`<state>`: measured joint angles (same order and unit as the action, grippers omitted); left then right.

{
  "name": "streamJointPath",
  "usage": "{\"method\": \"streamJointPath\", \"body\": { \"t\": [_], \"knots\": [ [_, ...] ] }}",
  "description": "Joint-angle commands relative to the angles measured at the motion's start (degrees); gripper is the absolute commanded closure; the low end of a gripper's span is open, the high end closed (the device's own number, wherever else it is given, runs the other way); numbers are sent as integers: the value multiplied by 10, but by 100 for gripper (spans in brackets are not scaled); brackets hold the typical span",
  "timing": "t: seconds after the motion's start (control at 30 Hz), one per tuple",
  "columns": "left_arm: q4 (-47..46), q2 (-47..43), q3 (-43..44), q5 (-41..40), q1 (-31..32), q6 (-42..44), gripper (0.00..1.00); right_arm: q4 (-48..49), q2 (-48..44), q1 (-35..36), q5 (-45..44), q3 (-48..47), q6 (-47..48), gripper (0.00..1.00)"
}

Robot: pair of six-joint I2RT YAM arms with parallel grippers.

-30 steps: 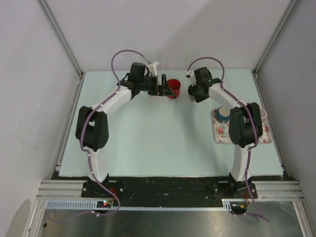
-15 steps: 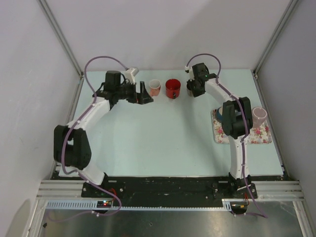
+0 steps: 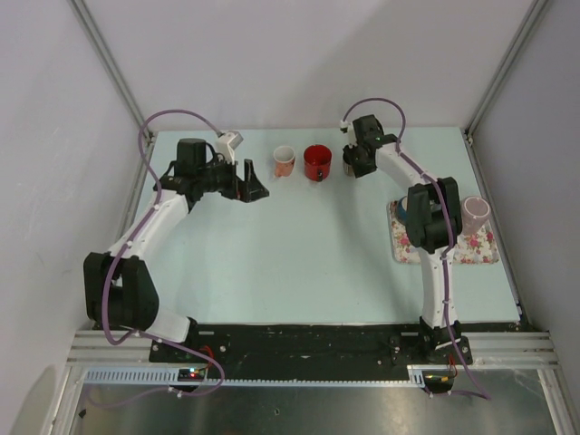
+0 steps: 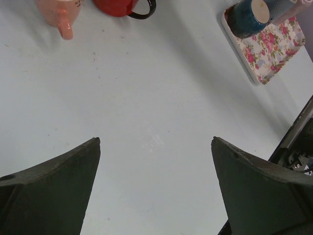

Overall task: Turn the mug right side up
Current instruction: Place the cup at the center of the board.

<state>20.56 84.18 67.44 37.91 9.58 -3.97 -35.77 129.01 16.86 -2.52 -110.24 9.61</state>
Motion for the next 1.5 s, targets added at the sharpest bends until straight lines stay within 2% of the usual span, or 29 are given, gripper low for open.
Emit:
{"method": "streamJointPath", "body": {
  "t": [0.0, 0.2, 0.37, 0.43, 0.57, 0.73, 0.9, 1.03, 1.23, 1.47],
  "knots": [
    [1, -24, -1, 18, -6, 16, 2, 4, -4, -5, -3, -19, -6, 71],
    [2, -37, -9, 21, -8, 16, 2, 1, -30, -9, 3, -2, -1, 39],
    [10, -67, -24, 19, -16, 28, 2, -32, -80, -17, 27, 19, 5, 27],
    [18, -83, -31, 16, -21, 35, 2, -53, -113, -22, 40, 35, 13, 26],
    [37, -124, -53, 9, -29, 70, 2, -101, -198, -38, 62, 80, 51, 17],
    [65, -180, -90, -9, -33, 131, 2, -204, -272, -69, 84, 118, 157, 15],
    [77, -235, -130, -24, -35, 175, 2, -282, -323, -101, 79, 150, 329, 12],
    [79, -271, -168, -17, -36, 218, 2, -259, -345, -131, 55, 180, 447, 11],
    [79, -267, -194, -15, -36, 242, 2, -223, -334, -147, 43, 223, 594, 8],
    [79, -255, -207, -30, -36, 264, 2, -222, -247, -144, 54, 202, 668, 8]
  ]
}}
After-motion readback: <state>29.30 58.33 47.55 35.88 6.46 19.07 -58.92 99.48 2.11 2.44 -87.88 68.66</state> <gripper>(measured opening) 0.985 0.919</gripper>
